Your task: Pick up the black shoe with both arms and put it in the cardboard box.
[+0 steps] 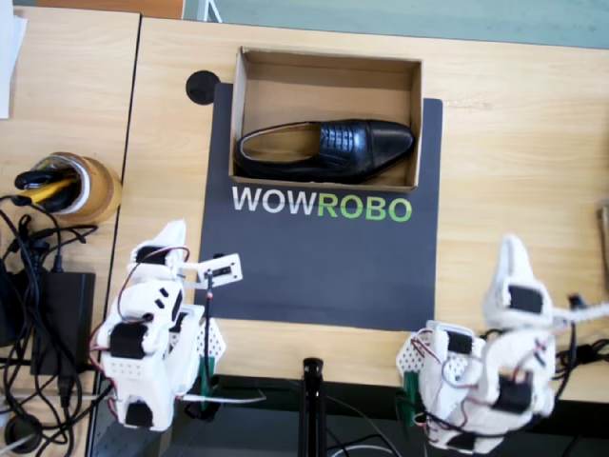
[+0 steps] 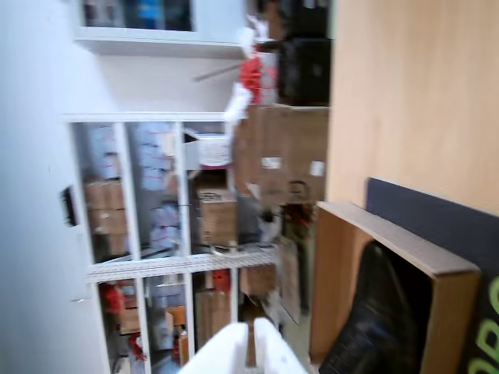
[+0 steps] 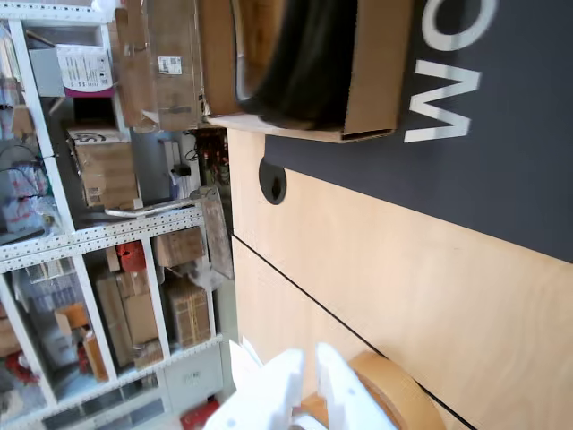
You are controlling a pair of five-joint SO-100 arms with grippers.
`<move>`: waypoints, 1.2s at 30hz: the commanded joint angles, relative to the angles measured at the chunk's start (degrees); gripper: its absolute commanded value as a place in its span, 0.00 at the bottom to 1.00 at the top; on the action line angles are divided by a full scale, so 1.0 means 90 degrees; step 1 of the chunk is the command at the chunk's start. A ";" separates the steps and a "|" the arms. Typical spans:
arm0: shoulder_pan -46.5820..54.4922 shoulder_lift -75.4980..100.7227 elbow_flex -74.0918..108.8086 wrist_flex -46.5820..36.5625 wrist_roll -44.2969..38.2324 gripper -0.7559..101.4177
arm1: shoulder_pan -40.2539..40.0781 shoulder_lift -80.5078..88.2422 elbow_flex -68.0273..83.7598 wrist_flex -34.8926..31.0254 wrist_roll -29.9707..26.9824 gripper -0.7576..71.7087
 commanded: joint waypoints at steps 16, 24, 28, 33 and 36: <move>-0.0498 0.1836 0.2100 0.0137 0.0234 0.01 | 0.0117 0.2158 0.1895 0.0117 -0.0361 0.01; -0.0645 0.1836 0.3467 -0.0234 0.0381 0.01 | -0.0137 0.2168 0.3516 -0.0127 -0.0244 0.01; -0.0684 0.1836 0.4092 -0.0547 0.0410 0.01 | -0.0273 0.2168 0.4561 -0.0283 -0.0225 0.01; -0.0664 0.1836 0.4639 -0.0840 0.0410 0.01 | -0.0352 0.2168 0.5615 -0.0566 0.0205 0.01; -0.0664 0.1836 0.4658 -0.0840 0.0430 0.01 | -0.0537 0.2168 0.5967 -0.0586 0.0459 0.01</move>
